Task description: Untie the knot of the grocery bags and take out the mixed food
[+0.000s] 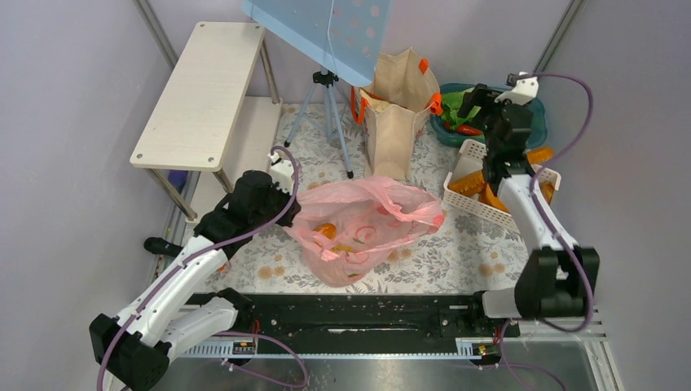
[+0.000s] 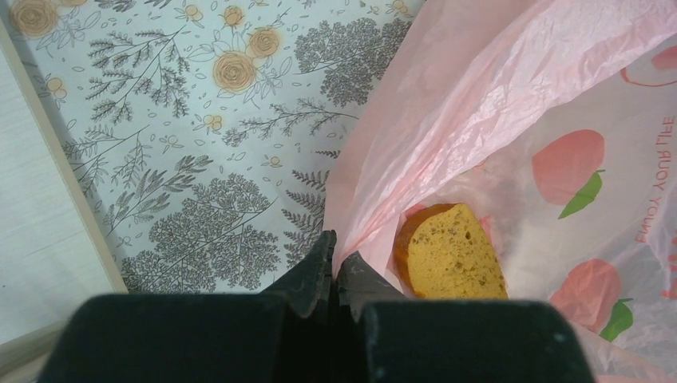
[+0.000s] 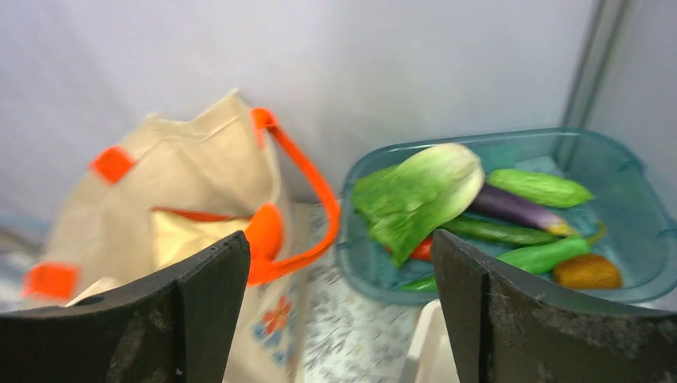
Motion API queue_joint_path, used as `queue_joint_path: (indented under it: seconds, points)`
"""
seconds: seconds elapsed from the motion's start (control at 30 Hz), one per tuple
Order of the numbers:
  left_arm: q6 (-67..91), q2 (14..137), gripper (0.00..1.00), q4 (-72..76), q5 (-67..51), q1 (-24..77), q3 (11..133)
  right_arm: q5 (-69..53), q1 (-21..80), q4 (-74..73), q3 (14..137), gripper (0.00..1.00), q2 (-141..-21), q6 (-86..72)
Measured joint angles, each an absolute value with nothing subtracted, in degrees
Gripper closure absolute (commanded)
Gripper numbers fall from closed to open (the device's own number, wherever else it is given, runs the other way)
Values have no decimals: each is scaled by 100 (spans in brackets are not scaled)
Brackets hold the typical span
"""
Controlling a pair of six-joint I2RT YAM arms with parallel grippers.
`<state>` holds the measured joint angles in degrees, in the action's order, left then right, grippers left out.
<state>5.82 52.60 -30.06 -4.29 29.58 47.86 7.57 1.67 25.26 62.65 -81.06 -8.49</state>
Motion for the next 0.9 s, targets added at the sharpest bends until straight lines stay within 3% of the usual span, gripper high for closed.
queue_joint_path:
  seconds: [0.33, 0.47, 0.7, 0.9]
  points:
    - [611, 5221, 100, -2912, -679, 2958, 4797, -1253, 165, 751, 4836, 25, -5561, -1957]
    - [799, 5376, 100, -2847, -963, 2958, 5052, -2213, 294, 290, 4622, 23, -4757, -2364]
    - [1214, 6556, 97, -2469, -1485, 2963, 6396, -2683, 941, -491, 4709, 18, -3415, -2276]
    - [1212, 7201, 26, -2473, -1424, 2963, 6869, -3262, 1002, -543, 4709, 18, -2803, -2340]
